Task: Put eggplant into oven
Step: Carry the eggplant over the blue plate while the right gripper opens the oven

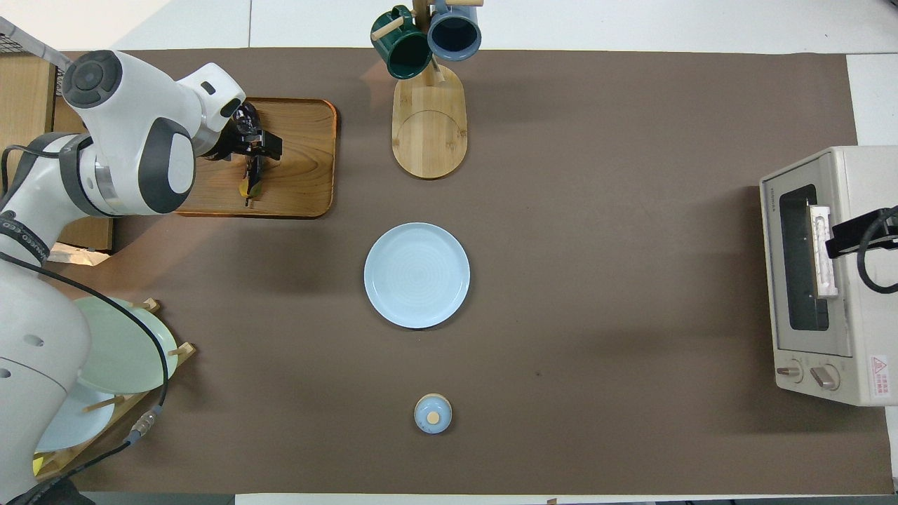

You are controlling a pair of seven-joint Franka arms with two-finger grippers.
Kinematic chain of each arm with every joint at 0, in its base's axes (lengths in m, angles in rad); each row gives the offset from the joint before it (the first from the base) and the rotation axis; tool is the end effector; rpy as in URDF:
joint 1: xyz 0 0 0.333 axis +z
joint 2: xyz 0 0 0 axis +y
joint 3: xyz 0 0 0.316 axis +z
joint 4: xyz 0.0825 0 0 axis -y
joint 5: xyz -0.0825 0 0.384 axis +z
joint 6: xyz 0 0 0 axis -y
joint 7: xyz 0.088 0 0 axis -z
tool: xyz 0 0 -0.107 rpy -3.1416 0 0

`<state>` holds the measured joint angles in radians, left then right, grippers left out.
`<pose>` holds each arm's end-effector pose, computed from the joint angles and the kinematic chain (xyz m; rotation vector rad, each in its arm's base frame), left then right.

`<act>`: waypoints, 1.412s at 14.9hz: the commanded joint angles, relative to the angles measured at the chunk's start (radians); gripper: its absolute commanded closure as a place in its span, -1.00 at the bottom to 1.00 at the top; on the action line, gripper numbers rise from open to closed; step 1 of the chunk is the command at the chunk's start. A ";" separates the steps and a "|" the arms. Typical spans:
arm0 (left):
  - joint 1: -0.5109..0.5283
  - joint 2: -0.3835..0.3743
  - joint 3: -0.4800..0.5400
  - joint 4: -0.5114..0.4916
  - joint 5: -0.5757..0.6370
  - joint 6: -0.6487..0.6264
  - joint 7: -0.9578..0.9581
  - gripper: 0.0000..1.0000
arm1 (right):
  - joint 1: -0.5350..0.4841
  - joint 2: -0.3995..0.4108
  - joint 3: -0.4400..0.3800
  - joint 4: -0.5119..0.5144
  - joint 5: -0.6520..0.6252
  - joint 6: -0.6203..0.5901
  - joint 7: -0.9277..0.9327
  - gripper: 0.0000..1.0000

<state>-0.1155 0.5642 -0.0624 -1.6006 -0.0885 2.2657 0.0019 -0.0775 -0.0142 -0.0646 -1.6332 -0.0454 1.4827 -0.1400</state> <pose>0.6911 -0.1204 0.3126 3.0213 -0.1742 0.1392 0.5320 -0.0816 0.5962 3.1089 -0.0046 -0.2199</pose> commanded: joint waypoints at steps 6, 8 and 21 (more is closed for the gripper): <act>-0.009 -0.012 0.013 -0.042 -0.014 0.032 0.043 -0.36 | -0.031 -0.083 0.000 -0.275 -0.016 0.323 -0.240 1.00; -0.007 -0.015 0.013 -0.042 -0.014 0.026 0.043 0.23 | -0.031 -0.050 0.002 -0.284 -0.086 0.350 -0.239 1.00; -0.101 -0.323 0.012 -0.079 -0.028 -0.409 -0.086 1.00 | -0.016 -0.024 0.003 -0.405 -0.194 0.438 -0.243 1.00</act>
<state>-0.1719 0.3398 -0.0651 -1.5782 -0.1004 1.8931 -0.0406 -0.0922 -0.0150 -0.0601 -1.9788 -0.2033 1.8991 -0.3569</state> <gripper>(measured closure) 0.731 0.991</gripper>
